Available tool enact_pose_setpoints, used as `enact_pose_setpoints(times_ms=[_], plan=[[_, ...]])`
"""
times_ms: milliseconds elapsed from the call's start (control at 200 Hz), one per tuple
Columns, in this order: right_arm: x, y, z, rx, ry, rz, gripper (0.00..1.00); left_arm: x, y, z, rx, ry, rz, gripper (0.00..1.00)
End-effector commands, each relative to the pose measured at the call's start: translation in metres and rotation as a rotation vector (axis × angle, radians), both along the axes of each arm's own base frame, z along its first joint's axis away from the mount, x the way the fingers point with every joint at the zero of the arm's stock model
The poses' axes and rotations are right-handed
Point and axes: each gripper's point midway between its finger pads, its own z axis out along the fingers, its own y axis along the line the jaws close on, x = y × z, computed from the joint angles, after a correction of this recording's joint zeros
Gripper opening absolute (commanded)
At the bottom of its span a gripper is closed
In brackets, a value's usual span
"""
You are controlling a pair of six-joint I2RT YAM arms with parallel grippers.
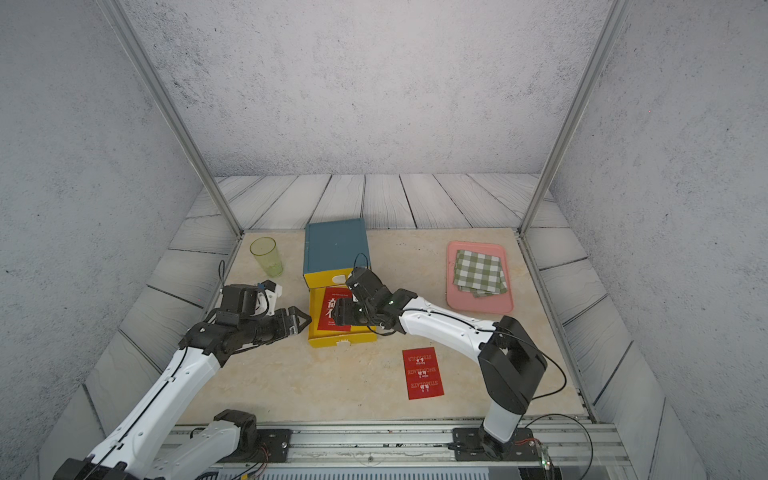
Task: Take the postcards out of the drawer
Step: Pick up the postcard from the drawer.
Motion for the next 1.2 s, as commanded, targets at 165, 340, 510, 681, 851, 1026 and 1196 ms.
enact_pose_setpoints(times_ms=[165, 340, 510, 681, 851, 1026, 1196], plan=[[0.008, -0.001, -0.014, -0.073, 0.038, -0.027, 0.74, 0.004, -0.005, -0.007, -0.023, 0.004, -0.013, 0.75], [0.009, 0.0, -0.024, -0.101, 0.077, -0.047, 0.75, 0.003, -0.007, -0.013, -0.024, 0.02, -0.021, 0.71], [0.01, -0.005, -0.034, -0.146, 0.104, -0.077, 0.76, 0.004, -0.008, -0.015, -0.023, 0.018, -0.023, 0.7], [0.012, -0.006, -0.04, -0.167, 0.11, -0.094, 0.77, 0.005, -0.011, -0.018, -0.024, 0.023, -0.034, 0.7], [0.015, -0.002, -0.044, -0.179, 0.121, -0.097, 0.78, 0.006, -0.013, -0.02, -0.022, 0.028, -0.041, 0.68], [0.018, 0.001, -0.046, -0.184, 0.125, -0.102, 0.78, 0.006, -0.013, -0.022, -0.013, 0.029, -0.044, 0.66], [0.02, 0.002, -0.049, -0.187, 0.129, -0.11, 0.78, 0.005, -0.015, -0.024, -0.005, 0.032, -0.055, 0.62]])
